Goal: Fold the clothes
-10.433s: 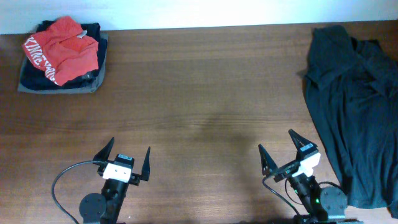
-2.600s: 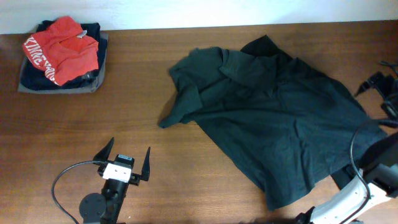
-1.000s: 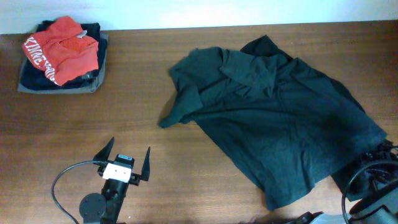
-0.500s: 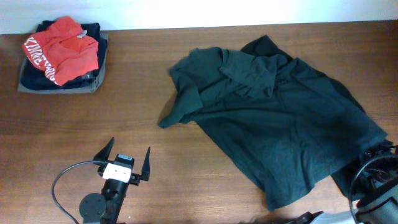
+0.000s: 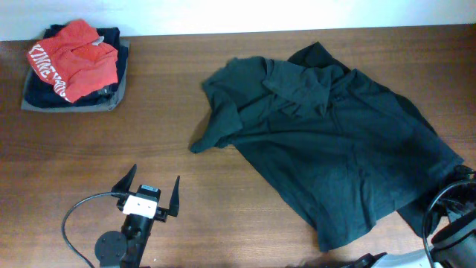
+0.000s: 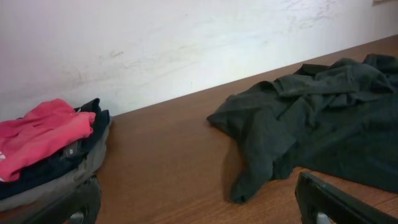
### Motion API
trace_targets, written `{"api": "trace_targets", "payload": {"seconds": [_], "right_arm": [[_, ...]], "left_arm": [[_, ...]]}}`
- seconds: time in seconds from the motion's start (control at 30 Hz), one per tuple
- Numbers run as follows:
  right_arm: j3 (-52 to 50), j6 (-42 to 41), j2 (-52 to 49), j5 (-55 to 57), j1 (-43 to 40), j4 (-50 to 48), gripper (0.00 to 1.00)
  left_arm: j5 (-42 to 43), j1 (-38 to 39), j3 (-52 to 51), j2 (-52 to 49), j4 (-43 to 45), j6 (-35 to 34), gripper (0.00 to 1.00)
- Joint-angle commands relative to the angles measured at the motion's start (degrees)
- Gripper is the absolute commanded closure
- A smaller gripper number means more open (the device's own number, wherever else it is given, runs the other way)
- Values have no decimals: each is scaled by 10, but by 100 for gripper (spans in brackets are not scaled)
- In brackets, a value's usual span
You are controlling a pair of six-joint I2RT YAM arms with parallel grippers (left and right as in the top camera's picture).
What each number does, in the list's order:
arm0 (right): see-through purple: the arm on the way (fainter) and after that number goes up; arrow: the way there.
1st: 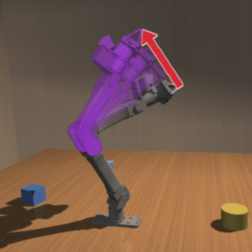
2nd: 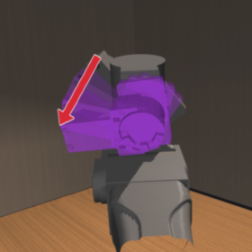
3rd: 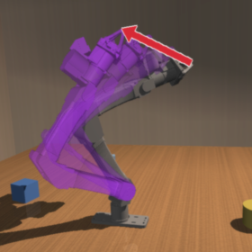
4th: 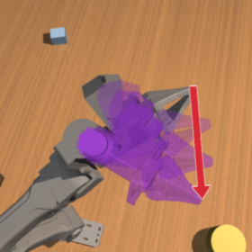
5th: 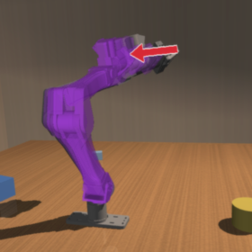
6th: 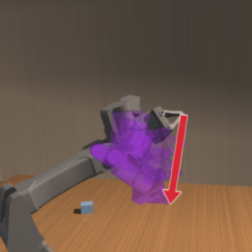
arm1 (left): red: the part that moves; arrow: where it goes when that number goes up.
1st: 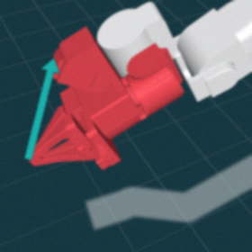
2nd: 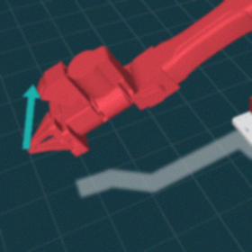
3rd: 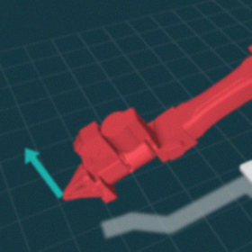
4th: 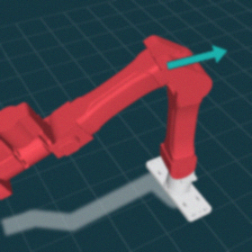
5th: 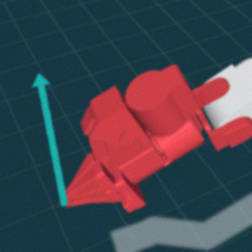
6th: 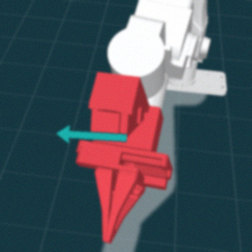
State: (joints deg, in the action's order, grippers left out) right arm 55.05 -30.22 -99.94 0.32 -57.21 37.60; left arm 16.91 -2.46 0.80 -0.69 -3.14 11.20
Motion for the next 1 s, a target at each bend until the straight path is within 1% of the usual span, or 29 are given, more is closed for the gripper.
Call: {"api": "trace_targets", "payload": {"seconds": [0.0,0.13,0.23,0.37,0.47,0.5,0.53,0.57,0.6,0.63,0.8,0.87,0.97], "right_arm": [[12,-26,-19,45,-26,9,96],[61,-33,-19,51,-49,52,97],[119,-35,-19,64,-59,106,96],[219,-91,-19,128,-62,196,96],[294,-92,-19,150,-62,245,96],[319,-91,-19,150,-62,265,91],[337,-91,-19,150,-62,279,78],[353,-91,-19,150,-62,291,39],[370,-90,-19,150,-62,303,6],[384,-90,-19,150,-62,315,1],[416,-90,-19,134,-61,352,1],[421,-73,-19,74,-57,358,1],[421,7,-19,-54,-36,337,1]], "left_arm": [[-2,-3,-3,3,-1,9,1],[-2,-3,-3,3,-1,9,0],[-2,-3,-3,3,-1,9,1],[-2,-3,-3,3,-1,9,1],[-2,-3,-3,3,-1,9,0],[-2,-3,-3,3,-1,9,1],[-2,-3,-3,3,-1,9,1],[-2,-3,-3,3,-1,9,1],[-2,-3,-3,3,-1,9,1],[-2,-3,-3,3,-1,9,1],[-2,-3,-3,3,-1,9,1],[-2,-3,-3,3,-1,9,1],[-2,-3,-3,3,-1,9,1]]}}
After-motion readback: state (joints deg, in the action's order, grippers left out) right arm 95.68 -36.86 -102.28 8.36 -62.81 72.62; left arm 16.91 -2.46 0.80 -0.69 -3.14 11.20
